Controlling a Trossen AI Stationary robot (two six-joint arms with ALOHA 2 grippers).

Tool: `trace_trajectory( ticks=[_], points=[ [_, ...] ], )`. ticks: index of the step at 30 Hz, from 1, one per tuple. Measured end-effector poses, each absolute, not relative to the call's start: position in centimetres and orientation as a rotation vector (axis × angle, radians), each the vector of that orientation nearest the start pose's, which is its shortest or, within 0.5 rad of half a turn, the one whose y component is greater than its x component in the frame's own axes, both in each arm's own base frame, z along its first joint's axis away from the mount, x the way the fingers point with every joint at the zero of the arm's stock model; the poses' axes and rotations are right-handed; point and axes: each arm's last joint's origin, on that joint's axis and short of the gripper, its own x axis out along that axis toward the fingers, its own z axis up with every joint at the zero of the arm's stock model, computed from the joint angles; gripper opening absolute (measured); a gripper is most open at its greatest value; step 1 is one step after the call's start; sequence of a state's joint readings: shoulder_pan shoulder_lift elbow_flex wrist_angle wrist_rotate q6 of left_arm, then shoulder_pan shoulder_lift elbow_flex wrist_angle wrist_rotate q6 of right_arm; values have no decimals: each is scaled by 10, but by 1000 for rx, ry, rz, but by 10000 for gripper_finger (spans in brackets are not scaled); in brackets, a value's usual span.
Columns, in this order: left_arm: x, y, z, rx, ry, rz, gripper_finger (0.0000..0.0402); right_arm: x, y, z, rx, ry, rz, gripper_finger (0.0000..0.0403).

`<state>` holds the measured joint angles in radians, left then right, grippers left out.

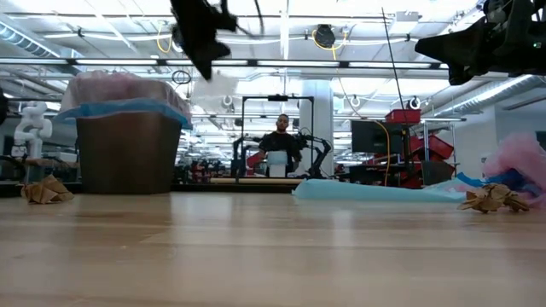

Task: Place trash/remove bag and relplace
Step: Put the transparent plastic into the trash bin

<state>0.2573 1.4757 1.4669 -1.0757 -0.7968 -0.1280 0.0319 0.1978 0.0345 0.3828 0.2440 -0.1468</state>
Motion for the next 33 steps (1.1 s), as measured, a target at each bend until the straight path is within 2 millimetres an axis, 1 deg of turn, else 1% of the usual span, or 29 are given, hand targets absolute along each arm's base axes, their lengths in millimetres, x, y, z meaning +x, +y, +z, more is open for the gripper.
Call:
trace_trajectory(
  ticks=[3,5,8,11,14,17,21,24,29,31,33],
  points=[
    [243,87,372,201,956,1100,1,106,-4,196,-115,-202,-227,71],
    [228,84,384,201,919,1147,1,106,-4,196,-115,-202,-227,71],
    [210,84,396,172,880,1213,0,106,-4,196,-115,-202,-227,71],
    [192,86,398,108,888,1277,0,106,-4,196,-114,-202,-227,71],
    [179,87,396,43,920,1347,0,106,-4,196,-115,-202,-227,71],
    [172,88,390,2,955,1397,0,106,-4,196,-115,-201,-227,71],
    [174,90,376,-49,984,1394,0,106,-4,195,-115,-200,-227,71],
    [176,95,364,-64,1009,1397,0,106,-4,195,-111,-200,-226,71],
    [174,107,342,-114,1073,1393,0,106,-4,195,-111,-199,-226,70],
    [171,112,337,-134,1090,1371,0,106,-4,195,-111,-199,-226,70],
    [169,118,337,-159,1069,1348,0,106,-4,195,-111,-199,-226,70]
  ],
)
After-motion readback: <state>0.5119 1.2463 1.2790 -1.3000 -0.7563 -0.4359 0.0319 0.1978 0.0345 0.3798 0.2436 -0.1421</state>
